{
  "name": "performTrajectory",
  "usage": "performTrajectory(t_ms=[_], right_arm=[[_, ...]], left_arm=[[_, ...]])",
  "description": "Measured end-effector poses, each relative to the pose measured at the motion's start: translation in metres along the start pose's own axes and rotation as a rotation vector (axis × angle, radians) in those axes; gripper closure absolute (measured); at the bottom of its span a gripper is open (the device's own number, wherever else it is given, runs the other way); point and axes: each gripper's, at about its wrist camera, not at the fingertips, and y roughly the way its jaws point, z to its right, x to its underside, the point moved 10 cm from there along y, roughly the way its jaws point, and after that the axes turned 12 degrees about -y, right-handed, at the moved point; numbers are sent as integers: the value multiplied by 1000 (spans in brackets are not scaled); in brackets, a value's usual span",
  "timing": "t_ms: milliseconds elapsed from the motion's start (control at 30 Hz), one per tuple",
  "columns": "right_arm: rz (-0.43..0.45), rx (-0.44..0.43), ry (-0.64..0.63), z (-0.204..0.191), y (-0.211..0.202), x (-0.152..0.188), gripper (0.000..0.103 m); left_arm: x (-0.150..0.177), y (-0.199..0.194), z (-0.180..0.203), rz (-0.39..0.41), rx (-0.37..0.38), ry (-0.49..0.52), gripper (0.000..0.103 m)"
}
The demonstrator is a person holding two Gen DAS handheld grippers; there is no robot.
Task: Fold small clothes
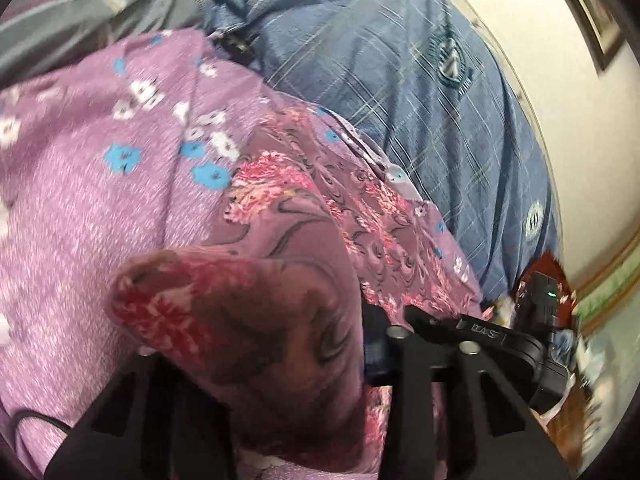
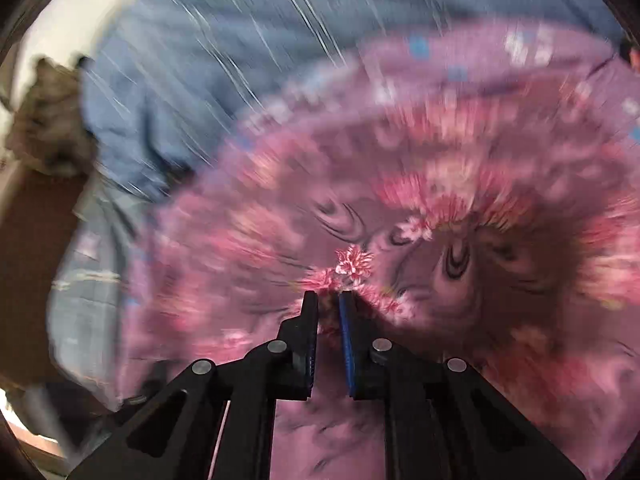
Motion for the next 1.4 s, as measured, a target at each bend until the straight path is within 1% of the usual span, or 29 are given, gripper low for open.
performTrajectory(t_ms=[67, 100, 167, 233, 300, 367, 400, 500, 533, 600, 700, 733, 800, 833, 867, 900, 933, 967, 1000, 1033, 1067, 1100, 1133, 1200, 1233, 1267, 1333, 1400], right_arm=[[-32, -26, -11, -1, -11, 5, 97], [-33, -42, -14, -1, -19, 9, 94], [3, -65, 5, 8, -44, 16, 89], [69, -64, 63, 30, -72, 20, 89], [123, -70, 127, 55, -95, 20, 89], [172, -49, 172, 81, -110, 15, 89], [198, -36, 199, 99, -119, 13, 89], [222, -16, 278, 136, -128, 10, 89], [222, -32, 319, 149, -131, 13, 89], [215, -81, 364, 160, -134, 16, 89], [231, -117, 372, 170, -145, 15, 88], [240, -129, 371, 173, -149, 14, 88], [244, -165, 371, 173, -151, 12, 88], [229, -197, 378, 176, -150, 12, 88], [218, -210, 388, 177, -147, 11, 83], [201, -230, 408, 179, -144, 11, 72], [181, -265, 441, 183, -141, 12, 64], [172, -301, 465, 184, -139, 12, 51], [167, -330, 476, 184, -138, 12, 47], [162, -355, 481, 183, -137, 10, 47], [157, -357, 477, 183, -137, 9, 45], [154, -346, 467, 182, -137, 7, 41], [151, -338, 456, 180, -136, 5, 40], [148, -358, 443, 168, -133, 1, 40], [139, -364, 432, 163, -131, 0, 40], [124, -355, 418, 160, -128, -1, 38], [103, -305, 394, 155, -121, -1, 38], [90, -285, 380, 150, -117, -1, 37]], left_arm=[[0, 0, 3, 5, 2, 15, 74], [0, -1, 4, 10, -1, 26, 74], [1, -2, 9, 23, -10, 59, 75], [2, -5, 17, 38, -15, 98, 76], [4, -7, 26, 50, -39, 158, 77], [8, -13, 41, 67, -56, 237, 77], [10, -16, 51, 81, -63, 279, 77], [20, -17, 80, 86, -94, 374, 77], [26, -17, 96, 84, -104, 411, 77], [39, -13, 121, 73, -92, 451, 77], [76, 0, 169, 36, -72, 556, 77], [98, 8, 186, 9, -57, 602, 77], [139, 28, 210, -61, -18, 660, 77], [157, 38, 216, -96, -13, 685, 77], [176, 51, 219, -146, -17, 709, 74], [186, 58, 218, -185, -27, 715, 68], [201, 68, 211, -264, -56, 701, 66], [206, 70, 205, -302, -67, 686, 64], [207, 68, 202, -311, -65, 680, 60], [203, 59, 201, -309, -28, 675, 56], [199, 48, 203, -326, 26, 655, 42], [195, 40, 203, -335, 55, 639, 30], [186, 25, 205, -337, 105, 614, 28], [176, 4, 207, -342, 177, 610, 25], [173, -1, 206, -343, 189, 615, 24], [168, -5, 203, -335, 188, 620, 23], [157, -1, 191, -304, 137, 611, 22], [148, 9, 165, -297, 27, 579, 22]])
